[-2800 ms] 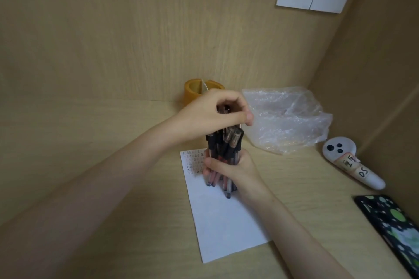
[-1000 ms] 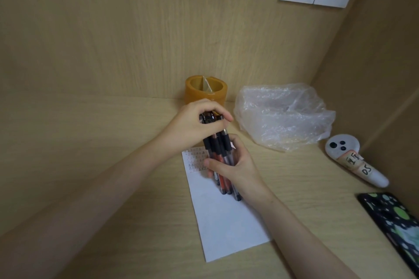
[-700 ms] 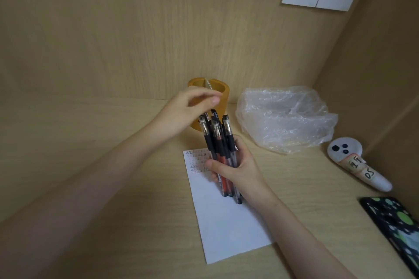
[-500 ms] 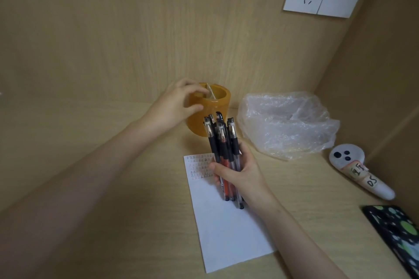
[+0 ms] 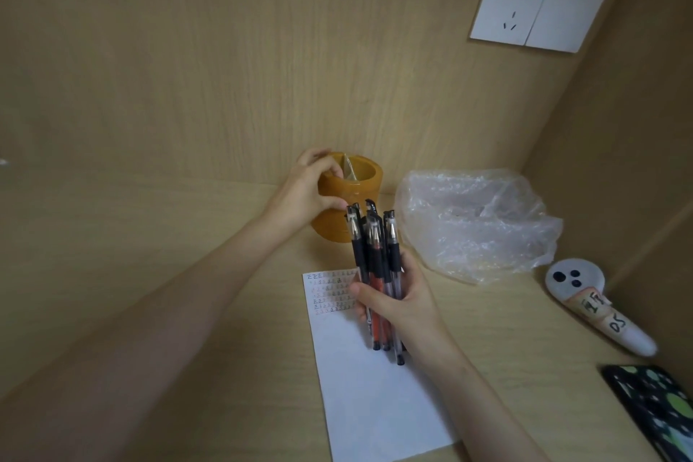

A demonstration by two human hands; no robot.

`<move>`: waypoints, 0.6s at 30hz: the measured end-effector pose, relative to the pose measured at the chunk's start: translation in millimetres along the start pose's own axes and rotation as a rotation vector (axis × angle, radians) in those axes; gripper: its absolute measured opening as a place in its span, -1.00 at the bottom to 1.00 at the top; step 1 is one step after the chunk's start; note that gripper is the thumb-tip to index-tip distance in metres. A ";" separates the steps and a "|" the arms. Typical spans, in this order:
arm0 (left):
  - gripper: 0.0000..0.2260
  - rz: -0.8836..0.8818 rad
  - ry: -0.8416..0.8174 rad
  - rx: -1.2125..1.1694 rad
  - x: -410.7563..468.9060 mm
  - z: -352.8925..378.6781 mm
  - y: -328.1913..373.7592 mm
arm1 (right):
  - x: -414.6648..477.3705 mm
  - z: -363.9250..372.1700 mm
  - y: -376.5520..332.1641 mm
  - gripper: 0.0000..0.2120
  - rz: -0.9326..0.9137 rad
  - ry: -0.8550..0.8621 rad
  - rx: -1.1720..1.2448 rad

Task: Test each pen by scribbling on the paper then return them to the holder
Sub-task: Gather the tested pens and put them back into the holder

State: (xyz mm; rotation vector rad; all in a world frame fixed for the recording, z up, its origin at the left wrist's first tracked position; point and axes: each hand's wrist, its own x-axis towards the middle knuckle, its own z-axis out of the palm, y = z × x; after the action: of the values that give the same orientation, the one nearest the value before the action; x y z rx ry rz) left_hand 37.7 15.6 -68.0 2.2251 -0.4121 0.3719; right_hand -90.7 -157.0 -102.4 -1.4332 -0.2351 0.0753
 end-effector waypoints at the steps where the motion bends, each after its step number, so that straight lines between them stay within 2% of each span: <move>1: -0.70 0.006 0.011 -0.022 -1.5 -0.2 -1.1 | 0.6 -0.4 0.0 -0.54 -0.003 0.003 0.004; 8: -0.65 0.018 0.142 -0.091 -42.6 -26.8 16.0 | 2.8 -9.2 -8.2 -0.54 -0.076 0.053 0.026; 18: -0.68 -0.005 0.110 -0.111 -123.7 -39.6 43.2 | 5.1 -22.2 -16.0 -0.55 -0.151 0.100 0.016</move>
State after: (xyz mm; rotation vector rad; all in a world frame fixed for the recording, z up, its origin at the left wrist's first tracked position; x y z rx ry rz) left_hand -96.7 40.9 -63.2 2.0866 -0.3593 0.4557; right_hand -82.6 -179.8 -88.6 -1.3951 -0.2590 -0.1171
